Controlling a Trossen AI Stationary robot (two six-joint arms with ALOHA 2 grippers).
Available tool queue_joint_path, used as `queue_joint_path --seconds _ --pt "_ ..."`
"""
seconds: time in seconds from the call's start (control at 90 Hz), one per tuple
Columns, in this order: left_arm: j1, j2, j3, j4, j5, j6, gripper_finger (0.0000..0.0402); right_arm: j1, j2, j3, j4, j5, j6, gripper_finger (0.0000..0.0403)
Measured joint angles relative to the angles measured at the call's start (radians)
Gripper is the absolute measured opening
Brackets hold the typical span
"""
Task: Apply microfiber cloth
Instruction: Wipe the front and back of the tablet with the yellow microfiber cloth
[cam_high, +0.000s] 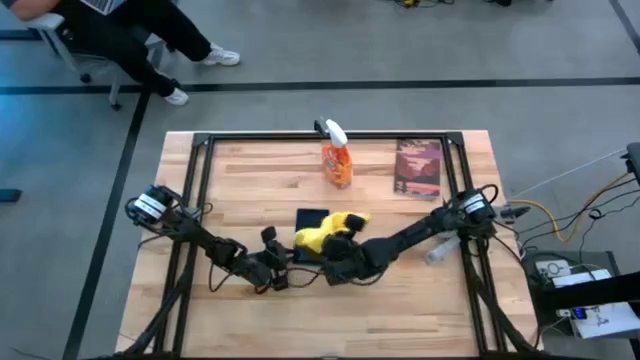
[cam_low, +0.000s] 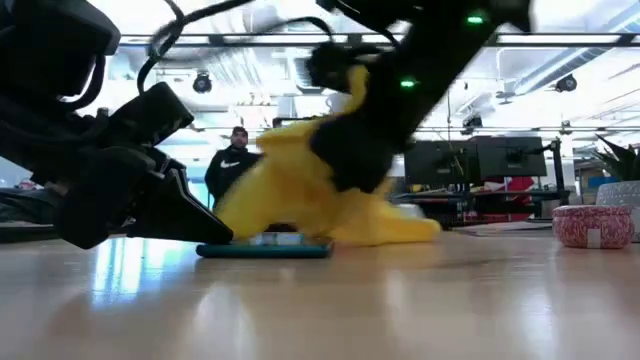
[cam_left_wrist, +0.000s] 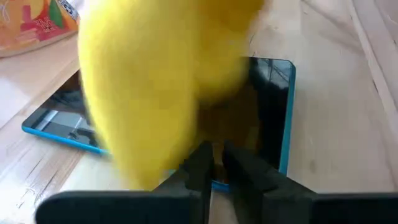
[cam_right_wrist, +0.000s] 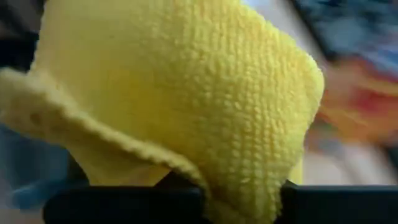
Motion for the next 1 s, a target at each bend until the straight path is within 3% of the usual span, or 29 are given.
queue_joint_path --seconds 0.111,0.178,0.422,0.667,0.756,1.0 --pt "0.0 0.0 0.0 0.0 -0.001 0.0 0.0029 -0.013 0.048 -0.015 0.205 -0.217 -0.061 0.0" --pt "0.0 0.0 0.0 0.0 -0.001 0.0 0.0029 -0.013 0.073 -0.015 0.25 -0.271 -0.072 0.0" --pt "0.0 0.0 0.0 0.001 -0.002 0.001 0.0029 -0.035 0.092 -0.016 0.262 -0.138 -0.026 0.0" --pt "0.0 0.0 0.0 0.004 -0.002 0.001 0.0029 -0.04 0.119 -0.016 0.327 -0.224 -0.01 0.0" --pt "0.0 0.0 -0.001 0.004 -0.002 -0.001 0.0029 -0.029 0.118 -0.014 0.275 -0.243 0.041 0.0" --pt "0.0 0.0 -0.001 0.0 -0.002 -0.005 0.0029 0.049 0.058 -0.024 0.062 -0.171 0.081 0.0"
